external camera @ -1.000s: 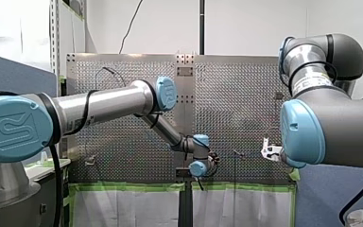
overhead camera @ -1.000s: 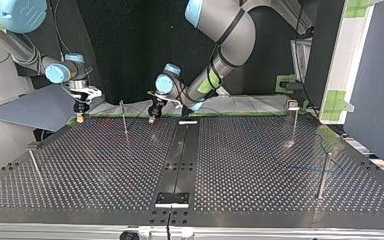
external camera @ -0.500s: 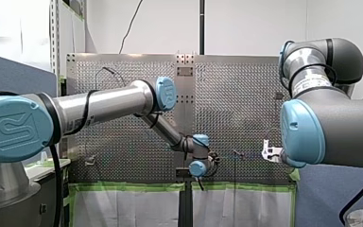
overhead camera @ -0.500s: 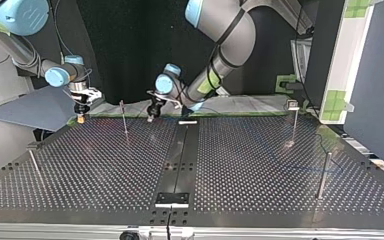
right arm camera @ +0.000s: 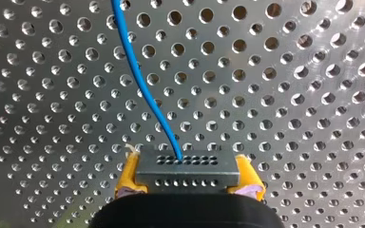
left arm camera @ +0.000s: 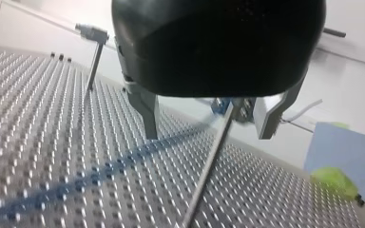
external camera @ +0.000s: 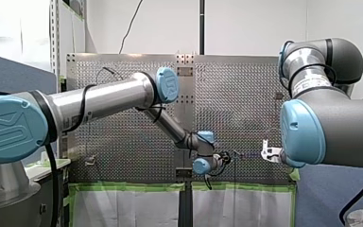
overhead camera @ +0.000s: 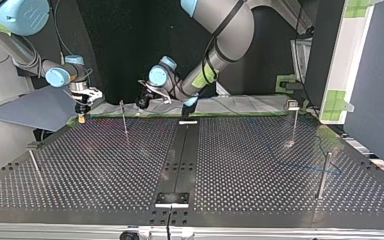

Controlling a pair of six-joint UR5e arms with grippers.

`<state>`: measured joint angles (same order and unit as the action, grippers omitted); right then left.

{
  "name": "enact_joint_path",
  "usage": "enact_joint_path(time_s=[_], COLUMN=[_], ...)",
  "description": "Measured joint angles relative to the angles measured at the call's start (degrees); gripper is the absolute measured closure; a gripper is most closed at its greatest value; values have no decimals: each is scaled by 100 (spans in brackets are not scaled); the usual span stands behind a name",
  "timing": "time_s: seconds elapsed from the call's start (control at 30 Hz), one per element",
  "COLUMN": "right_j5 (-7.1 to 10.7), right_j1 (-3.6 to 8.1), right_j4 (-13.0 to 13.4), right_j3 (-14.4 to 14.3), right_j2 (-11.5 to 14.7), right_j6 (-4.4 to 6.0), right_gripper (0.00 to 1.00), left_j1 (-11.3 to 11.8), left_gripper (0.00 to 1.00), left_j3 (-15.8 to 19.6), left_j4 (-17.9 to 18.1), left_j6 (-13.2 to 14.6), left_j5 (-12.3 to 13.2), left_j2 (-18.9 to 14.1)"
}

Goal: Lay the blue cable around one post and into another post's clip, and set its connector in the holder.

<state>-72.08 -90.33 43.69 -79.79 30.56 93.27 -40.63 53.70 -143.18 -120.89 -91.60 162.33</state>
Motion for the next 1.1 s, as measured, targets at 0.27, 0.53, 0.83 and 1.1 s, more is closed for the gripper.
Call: enact_joint_path(time_s=[0.27, 0.53, 0.83, 1.1], right_j5=[0, 0, -3, -2], right_j1=[0, -2, -12, -15], right_j4=[-87, -108, -155, -166], right_j3=[0, 9, 11, 14], right_j2=[0, 3, 7, 9], right_j6=[0, -19, -49, -59], right_gripper=[100, 100, 100, 100], left_j1=[-113, -137, -122, -209], left_gripper=[2, 2, 2, 2], left_j3=[-61, 112, 217, 178], left_j4=[-155, -261, -361, -382], left_j6=[118, 164, 314, 433], left_j5=[4, -93, -270, -213], left_j2=[-200, -209, -208, -209])
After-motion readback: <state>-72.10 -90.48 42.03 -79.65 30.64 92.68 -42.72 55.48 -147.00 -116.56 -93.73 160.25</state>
